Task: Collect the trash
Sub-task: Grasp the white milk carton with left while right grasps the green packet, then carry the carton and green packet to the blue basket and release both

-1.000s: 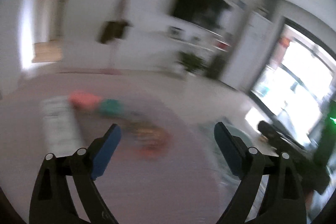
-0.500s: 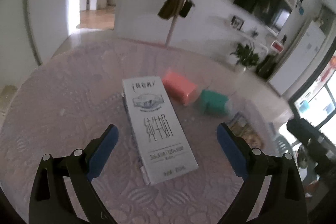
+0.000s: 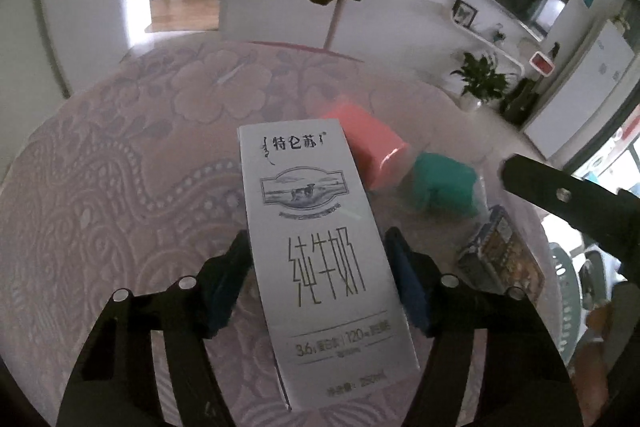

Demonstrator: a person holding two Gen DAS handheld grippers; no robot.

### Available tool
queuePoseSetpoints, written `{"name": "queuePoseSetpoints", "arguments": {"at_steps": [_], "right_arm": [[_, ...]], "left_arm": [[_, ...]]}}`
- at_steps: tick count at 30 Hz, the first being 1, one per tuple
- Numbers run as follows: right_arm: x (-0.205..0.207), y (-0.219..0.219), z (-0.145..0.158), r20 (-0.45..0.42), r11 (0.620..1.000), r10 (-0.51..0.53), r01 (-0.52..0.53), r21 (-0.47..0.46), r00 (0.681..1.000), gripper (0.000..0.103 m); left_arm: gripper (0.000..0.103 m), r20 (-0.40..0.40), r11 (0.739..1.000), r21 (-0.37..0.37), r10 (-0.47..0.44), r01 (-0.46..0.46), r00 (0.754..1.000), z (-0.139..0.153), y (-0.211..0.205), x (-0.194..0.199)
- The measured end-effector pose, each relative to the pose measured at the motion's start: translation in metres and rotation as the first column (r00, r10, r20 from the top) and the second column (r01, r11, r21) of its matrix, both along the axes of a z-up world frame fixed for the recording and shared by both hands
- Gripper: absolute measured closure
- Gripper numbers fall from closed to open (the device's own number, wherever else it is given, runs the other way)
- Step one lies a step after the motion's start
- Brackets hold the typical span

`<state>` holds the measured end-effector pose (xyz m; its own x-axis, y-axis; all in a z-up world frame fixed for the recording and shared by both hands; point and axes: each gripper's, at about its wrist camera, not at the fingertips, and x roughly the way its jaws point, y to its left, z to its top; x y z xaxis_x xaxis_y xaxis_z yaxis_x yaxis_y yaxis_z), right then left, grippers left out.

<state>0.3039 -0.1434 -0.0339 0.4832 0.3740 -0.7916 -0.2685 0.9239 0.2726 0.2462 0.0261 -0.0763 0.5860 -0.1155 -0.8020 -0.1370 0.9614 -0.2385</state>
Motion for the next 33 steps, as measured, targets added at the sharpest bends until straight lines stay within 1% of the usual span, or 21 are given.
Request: {"name": "queuePoseSetpoints", "arguments": {"at_steps": [2, 5, 10, 12, 14, 15, 16, 17, 19, 22, 25, 30, 33], "right_arm": [[0.003, 0.006, -0.001, -0.008, 1.0, 0.004, -0.004, -0.002, 1.0, 0.023], [0.007, 0.017, -0.006, -0.016, 1.0, 0.002, -0.003, -0.029, 1.0, 0.023], [0.012, 0.04, -0.02, -0.028, 0.997, 0.018, -0.021, -0.08, 0.999, 0.023], [0.012, 0.05, -0.024, -0.009, 0.99, 0.013, -0.014, -0.137, 1.0, 0.023], [0.012, 0.056, -0.027, -0.001, 0.985, 0.013, -0.013, -0.172, 1.0, 0.025], [0.011, 0.06, -0.029, 0.003, 0.981, 0.015, -0.014, -0.191, 1.0, 0.033], [0.012, 0.064, -0.032, 0.001, 0.978, 0.015, -0.015, -0.209, 1.0, 0.046], [0.012, 0.066, -0.034, -0.003, 0.976, 0.019, -0.019, -0.218, 1.0, 0.052], [0.01, 0.068, -0.035, 0.01, 0.975, 0.019, -0.016, -0.223, 1.0, 0.057], [0.001, 0.068, -0.029, 0.047, 0.973, 0.016, -0.005, -0.229, 0.999, 0.059], [-0.009, 0.062, -0.018, 0.086, 0.977, 0.014, 0.005, -0.213, 0.996, 0.059], [-0.03, 0.042, 0.009, 0.158, 0.984, -0.014, 0.041, -0.173, 0.987, 0.059], [-0.044, 0.026, 0.026, 0.205, 0.983, -0.04, 0.075, -0.165, 0.978, 0.059]], "left_arm": [[0.043, 0.014, 1.0, -0.001, 0.005, -0.005, 1.0, 0.002, 0.006, -0.007], [0.048, 0.031, 1.0, -0.018, -0.003, 0.003, 1.0, 0.006, 0.012, -0.016], [0.048, 0.044, 0.998, -0.058, -0.005, 0.008, 0.999, 0.008, 0.031, -0.038], [0.048, 0.049, 0.997, -0.074, -0.006, 0.01, 0.999, 0.009, 0.036, -0.045], [0.048, 0.06, 0.996, -0.09, -0.005, 0.01, 0.998, 0.009, 0.044, -0.053], [0.048, 0.066, 0.995, -0.098, -0.005, 0.012, 0.998, 0.01, 0.046, -0.056], [0.048, 0.073, 0.995, -0.104, -0.005, 0.012, 0.997, 0.011, 0.05, -0.06], [0.048, 0.079, 0.994, -0.107, -0.004, 0.013, 0.997, 0.011, 0.052, -0.062], [0.048, 0.092, 0.994, -0.112, -0.006, 0.016, 0.996, 0.013, 0.055, -0.066], [0.048, 0.117, 0.995, -0.1, -0.005, 0.017, 0.993, 0.019, 0.056, -0.071], [0.048, 0.148, 0.994, -0.105, -0.019, 0.035, 0.989, 0.026, 0.056, -0.075], [0.048, 0.208, 0.991, -0.104, -0.058, 0.08, 0.977, 0.044, 0.042, -0.083], [0.048, 0.241, 0.988, -0.099, -0.089, 0.116, 0.966, 0.056, 0.031, -0.087]]}}
